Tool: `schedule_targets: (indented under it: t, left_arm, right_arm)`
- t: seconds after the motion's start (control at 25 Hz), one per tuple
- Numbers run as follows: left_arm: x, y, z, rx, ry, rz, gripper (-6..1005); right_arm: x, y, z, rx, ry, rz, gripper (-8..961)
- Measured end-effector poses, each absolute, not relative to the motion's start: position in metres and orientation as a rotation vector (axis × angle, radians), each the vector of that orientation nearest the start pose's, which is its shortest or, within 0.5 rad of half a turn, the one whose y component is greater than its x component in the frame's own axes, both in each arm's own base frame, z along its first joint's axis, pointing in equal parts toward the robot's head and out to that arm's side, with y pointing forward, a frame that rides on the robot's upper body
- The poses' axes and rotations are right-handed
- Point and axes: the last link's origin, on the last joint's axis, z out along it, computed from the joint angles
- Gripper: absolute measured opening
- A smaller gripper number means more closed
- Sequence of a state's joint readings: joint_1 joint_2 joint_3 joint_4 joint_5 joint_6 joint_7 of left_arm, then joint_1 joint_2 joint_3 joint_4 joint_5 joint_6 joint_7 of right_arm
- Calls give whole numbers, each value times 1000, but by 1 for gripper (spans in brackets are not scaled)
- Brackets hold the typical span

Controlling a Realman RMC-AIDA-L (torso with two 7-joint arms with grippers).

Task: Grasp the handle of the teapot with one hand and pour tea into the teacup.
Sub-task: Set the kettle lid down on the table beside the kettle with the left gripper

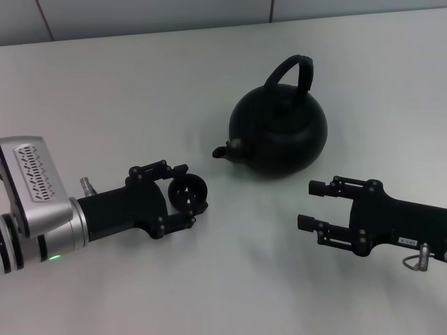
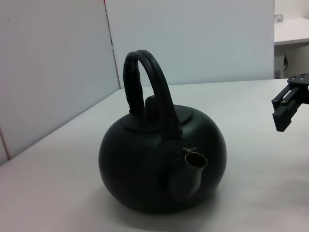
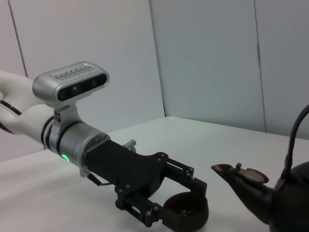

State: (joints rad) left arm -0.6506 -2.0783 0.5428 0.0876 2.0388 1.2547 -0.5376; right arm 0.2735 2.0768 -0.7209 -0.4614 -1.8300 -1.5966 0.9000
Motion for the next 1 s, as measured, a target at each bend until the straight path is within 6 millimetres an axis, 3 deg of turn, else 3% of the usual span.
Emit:
schedule_targets:
  t: [0.8, 1.0]
  left_arm:
    - [-271, 313, -100, -2733, -75, -505, 715]
    - [-270, 311, -98, -2729, -71, -535, 811]
  right_arm:
    - [323, 239, -25, -2586, 502, 814, 637]
    - [323, 239, -25, -2587, 502, 815, 637]
